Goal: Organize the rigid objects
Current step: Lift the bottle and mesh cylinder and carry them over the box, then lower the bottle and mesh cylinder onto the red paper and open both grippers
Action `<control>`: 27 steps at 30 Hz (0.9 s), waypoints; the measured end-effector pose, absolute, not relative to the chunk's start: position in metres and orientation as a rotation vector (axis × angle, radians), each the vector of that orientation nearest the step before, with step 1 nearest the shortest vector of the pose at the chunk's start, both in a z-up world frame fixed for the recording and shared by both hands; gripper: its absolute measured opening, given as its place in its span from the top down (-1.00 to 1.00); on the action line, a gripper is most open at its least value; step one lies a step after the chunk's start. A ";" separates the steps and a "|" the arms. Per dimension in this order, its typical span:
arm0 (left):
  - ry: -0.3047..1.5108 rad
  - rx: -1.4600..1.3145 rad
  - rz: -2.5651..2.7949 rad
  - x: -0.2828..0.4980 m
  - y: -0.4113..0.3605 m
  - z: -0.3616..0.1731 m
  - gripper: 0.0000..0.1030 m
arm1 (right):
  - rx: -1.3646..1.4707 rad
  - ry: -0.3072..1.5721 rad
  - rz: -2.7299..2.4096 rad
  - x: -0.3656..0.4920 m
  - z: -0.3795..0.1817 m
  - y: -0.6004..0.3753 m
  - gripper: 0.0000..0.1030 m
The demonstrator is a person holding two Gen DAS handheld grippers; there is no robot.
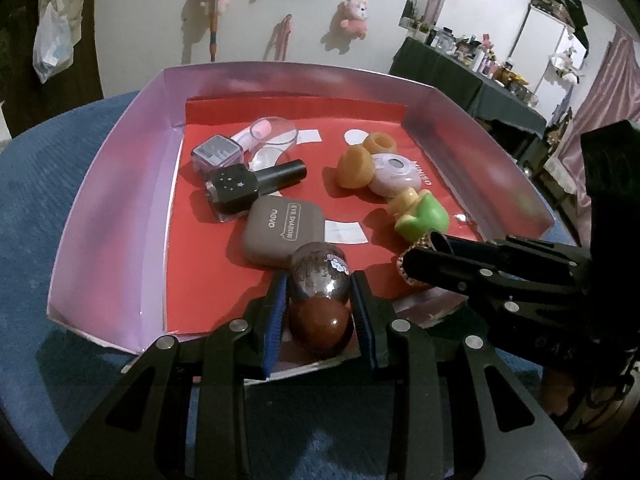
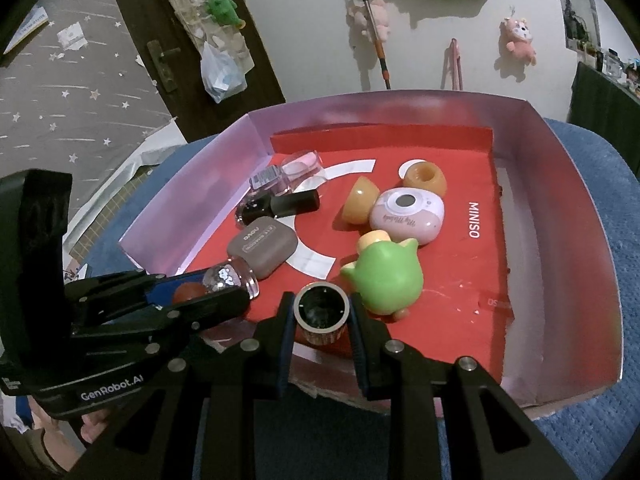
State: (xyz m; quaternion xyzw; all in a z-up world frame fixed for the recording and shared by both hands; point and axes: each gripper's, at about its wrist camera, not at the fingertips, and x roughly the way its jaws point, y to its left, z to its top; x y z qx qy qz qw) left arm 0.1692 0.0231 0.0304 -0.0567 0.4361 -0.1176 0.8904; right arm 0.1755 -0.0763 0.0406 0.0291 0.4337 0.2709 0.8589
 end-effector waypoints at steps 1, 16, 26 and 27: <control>0.908 -0.119 -0.242 0.170 0.023 0.030 0.43 | 0.061 0.912 0.571 0.176 0.040 -0.076 0.47; 0.908 -0.128 -0.200 0.184 0.024 0.025 0.43 | -0.015 0.919 0.551 0.179 0.036 -0.063 0.47; 0.906 -0.131 -0.186 0.185 0.023 0.026 0.43 | -0.072 0.834 0.420 0.182 0.045 -0.072 0.47; 0.905 -0.132 -0.186 0.185 0.022 0.026 0.43 | -0.075 0.825 0.410 0.182 0.046 -0.073 0.47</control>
